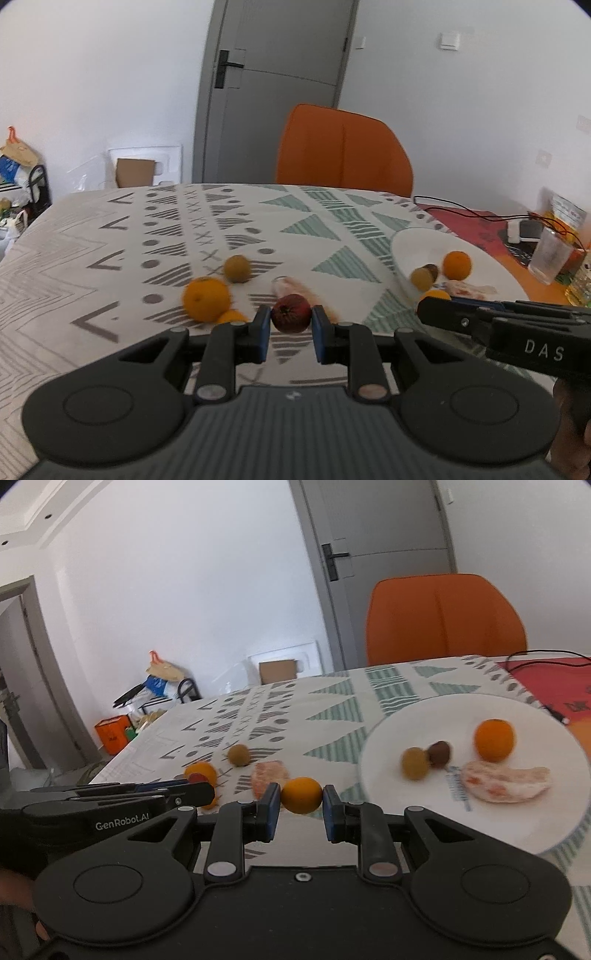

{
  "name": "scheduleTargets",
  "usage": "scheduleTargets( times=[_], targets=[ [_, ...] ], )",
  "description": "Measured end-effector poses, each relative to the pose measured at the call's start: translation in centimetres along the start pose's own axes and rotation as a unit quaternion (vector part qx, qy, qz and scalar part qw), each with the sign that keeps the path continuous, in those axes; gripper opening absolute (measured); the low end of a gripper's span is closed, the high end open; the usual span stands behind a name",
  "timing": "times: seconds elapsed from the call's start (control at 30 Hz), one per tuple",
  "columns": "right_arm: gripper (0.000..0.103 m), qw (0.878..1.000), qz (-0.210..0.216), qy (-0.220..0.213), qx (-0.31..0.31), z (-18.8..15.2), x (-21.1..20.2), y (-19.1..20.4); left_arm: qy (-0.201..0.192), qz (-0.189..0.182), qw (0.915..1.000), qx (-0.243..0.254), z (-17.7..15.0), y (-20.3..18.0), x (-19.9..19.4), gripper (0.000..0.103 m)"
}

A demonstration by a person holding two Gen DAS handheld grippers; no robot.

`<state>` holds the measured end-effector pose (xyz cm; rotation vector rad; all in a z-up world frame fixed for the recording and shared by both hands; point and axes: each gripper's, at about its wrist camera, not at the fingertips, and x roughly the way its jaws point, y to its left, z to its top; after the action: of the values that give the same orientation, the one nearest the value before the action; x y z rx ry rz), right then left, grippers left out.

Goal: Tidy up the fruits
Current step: 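Carry the plum and small orange onto the white plate and open both tools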

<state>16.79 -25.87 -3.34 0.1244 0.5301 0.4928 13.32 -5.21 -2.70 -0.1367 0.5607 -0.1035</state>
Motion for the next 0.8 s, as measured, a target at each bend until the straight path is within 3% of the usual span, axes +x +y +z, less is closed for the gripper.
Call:
scheduleTargets(
  times=[0.8],
  targets=[
    [0.023,0.996,-0.058,-0.030,0.056,-0.7,-4.1,-7.3,-0.005,-0.056,0.9966,0.060,1.4,-7.6,2.1,0.022]
  ],
)
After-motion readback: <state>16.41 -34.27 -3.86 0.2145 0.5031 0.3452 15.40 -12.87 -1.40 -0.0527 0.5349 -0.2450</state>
